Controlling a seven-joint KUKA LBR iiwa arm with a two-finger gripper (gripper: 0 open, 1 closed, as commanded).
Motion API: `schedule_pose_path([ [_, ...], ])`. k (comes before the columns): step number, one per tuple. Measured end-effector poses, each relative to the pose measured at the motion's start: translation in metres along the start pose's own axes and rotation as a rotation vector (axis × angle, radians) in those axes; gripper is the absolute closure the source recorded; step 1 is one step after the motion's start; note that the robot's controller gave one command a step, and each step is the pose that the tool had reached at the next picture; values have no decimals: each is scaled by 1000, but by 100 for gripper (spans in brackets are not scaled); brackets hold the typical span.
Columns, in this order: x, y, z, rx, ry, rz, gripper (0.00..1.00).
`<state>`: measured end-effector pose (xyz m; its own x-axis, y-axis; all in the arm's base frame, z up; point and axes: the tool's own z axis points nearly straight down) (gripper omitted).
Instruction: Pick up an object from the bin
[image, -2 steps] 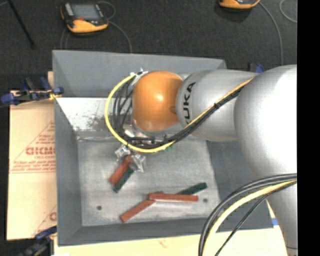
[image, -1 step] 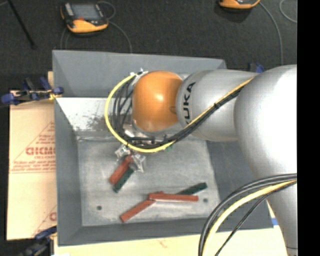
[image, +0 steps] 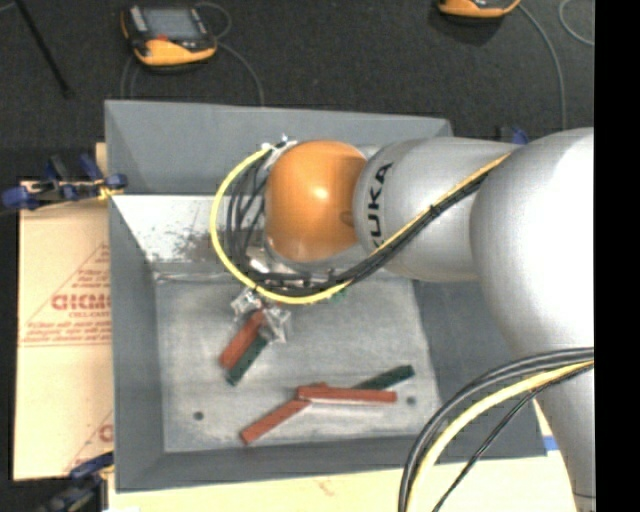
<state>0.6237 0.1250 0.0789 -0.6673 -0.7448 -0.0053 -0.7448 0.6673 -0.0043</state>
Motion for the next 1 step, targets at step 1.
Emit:
schedule_pose_path([
  [1, 0, 0, -6, 0, -2, 2, 100],
])
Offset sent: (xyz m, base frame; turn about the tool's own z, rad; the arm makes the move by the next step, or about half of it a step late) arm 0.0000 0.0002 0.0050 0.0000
